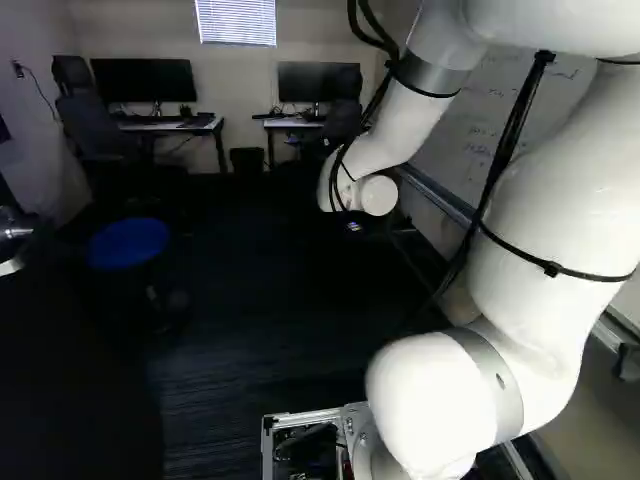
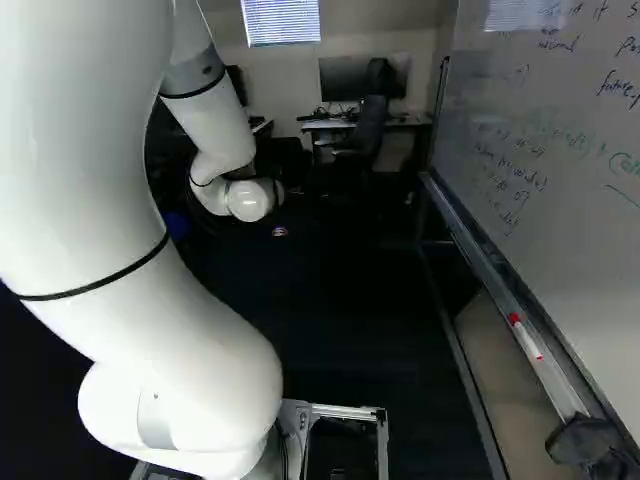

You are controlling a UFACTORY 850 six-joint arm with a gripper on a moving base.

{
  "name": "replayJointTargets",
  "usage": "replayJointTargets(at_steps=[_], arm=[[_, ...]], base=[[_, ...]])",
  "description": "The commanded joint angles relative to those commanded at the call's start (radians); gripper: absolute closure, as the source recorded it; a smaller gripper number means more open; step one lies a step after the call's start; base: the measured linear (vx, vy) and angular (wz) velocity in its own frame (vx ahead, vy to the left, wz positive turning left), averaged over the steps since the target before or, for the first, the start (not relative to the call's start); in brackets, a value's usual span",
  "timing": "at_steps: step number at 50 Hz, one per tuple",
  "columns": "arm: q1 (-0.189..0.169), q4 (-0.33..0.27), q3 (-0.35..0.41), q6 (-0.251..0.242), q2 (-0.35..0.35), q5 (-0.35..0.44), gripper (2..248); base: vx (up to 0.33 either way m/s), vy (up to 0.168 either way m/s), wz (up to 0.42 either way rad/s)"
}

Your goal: Open the door and move inside

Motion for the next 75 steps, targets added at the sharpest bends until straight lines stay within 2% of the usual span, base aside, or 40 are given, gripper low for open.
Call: replayJointTargets(at_steps=[75], arm=[[0.000,0.000,0.000,0.000,0.000,0.000,3]], base=[[0.176,0.007,0.004]])
